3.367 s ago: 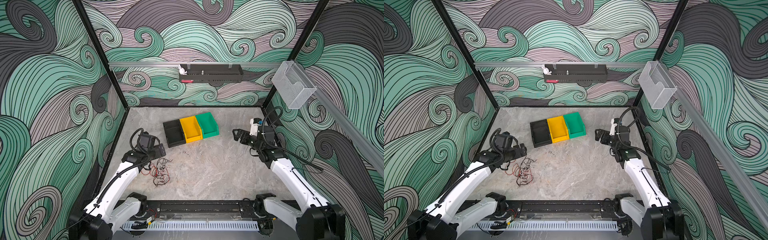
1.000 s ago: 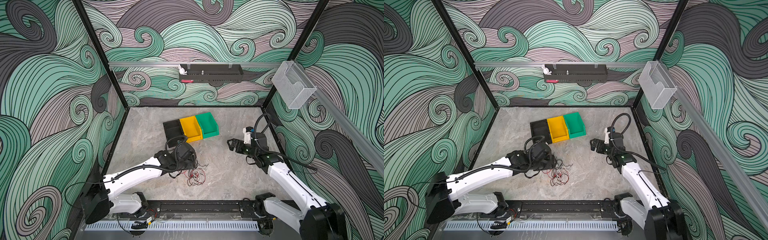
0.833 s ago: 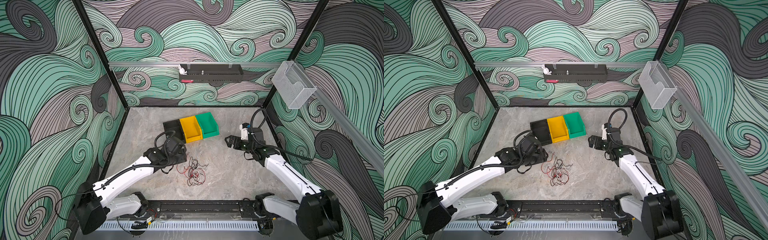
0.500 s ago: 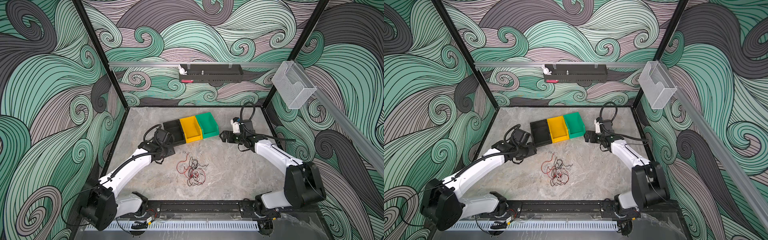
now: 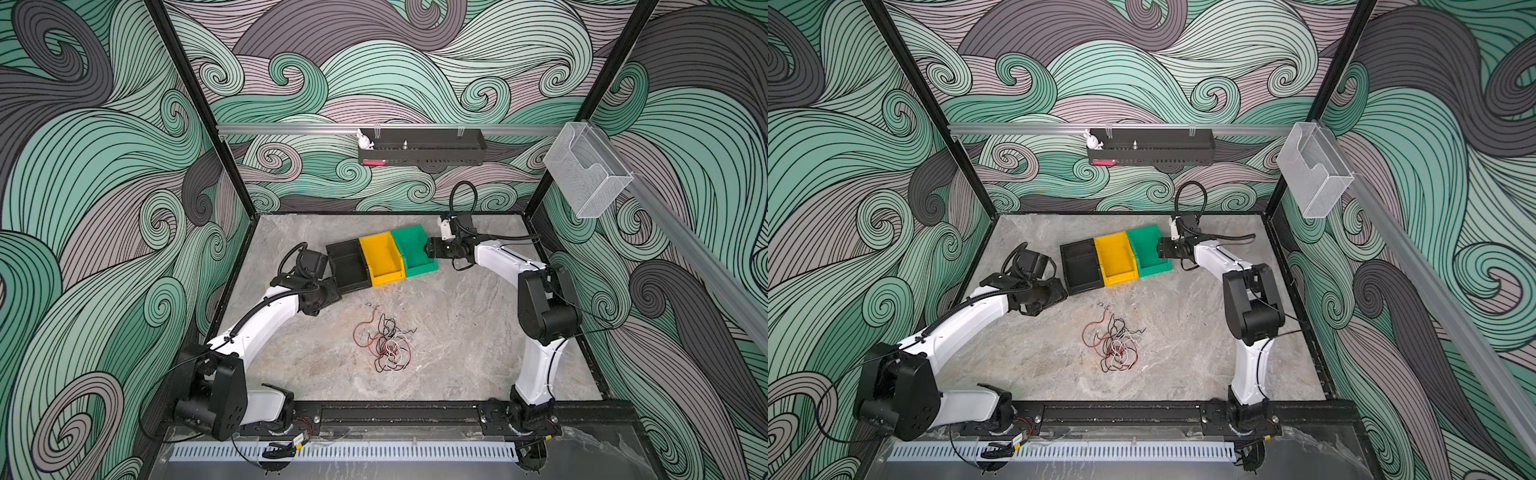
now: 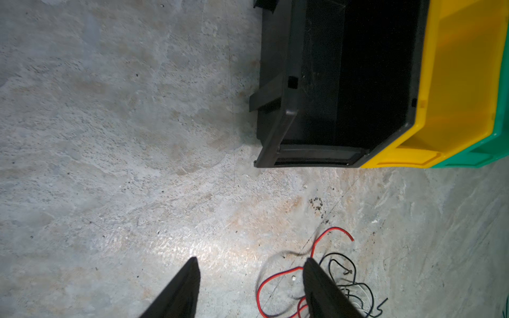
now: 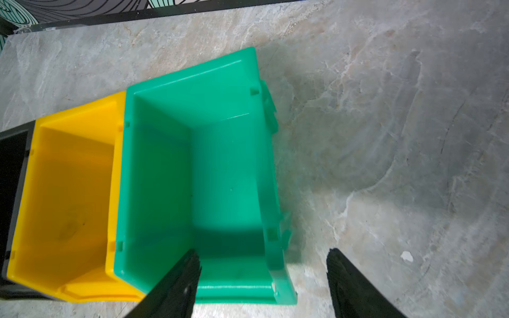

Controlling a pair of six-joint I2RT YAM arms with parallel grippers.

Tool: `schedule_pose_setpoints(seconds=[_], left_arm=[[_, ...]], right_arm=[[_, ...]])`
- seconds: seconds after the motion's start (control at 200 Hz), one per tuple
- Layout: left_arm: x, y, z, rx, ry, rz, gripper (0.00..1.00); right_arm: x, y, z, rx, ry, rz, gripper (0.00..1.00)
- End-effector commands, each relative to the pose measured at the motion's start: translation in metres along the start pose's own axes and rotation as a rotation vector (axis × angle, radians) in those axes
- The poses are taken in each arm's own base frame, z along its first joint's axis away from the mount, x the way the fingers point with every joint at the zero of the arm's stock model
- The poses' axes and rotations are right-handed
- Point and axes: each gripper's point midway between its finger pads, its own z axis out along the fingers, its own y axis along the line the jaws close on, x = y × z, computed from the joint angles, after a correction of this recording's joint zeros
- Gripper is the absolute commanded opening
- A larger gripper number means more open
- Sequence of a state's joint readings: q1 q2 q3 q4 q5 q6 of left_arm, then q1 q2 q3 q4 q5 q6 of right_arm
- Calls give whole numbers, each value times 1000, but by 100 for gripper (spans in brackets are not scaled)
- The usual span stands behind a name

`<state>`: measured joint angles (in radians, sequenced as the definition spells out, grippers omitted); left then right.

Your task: Untangle the cables

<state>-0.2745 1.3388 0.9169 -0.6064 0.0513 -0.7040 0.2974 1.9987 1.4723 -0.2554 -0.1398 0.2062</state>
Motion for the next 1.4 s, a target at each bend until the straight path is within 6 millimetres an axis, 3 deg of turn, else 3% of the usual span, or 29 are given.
schedule_pose_setpoints(seconds=[0.0, 0.27, 0.48, 0.866, 1.136, 1.396], left_arm=[[-6, -13, -2, 67, 29, 3, 62], [0, -14, 3, 90, 51, -5, 61], [4, -11, -1, 95, 45, -2, 61], [16, -6, -7, 132, 46, -23, 61], [34, -17, -12, 249, 72, -13, 60], [53, -13, -10, 279, 103, -17, 61]], right_arm=[[4, -5, 11, 39, 42, -10, 61], [14, -4, 19, 61, 79, -11, 27], [23, -4, 7, 89, 76, -25, 14], [56, -5, -34, 141, 80, -55, 9], [87, -11, -63, 217, 88, 27, 9], [110, -13, -81, 310, 54, 88, 9]])
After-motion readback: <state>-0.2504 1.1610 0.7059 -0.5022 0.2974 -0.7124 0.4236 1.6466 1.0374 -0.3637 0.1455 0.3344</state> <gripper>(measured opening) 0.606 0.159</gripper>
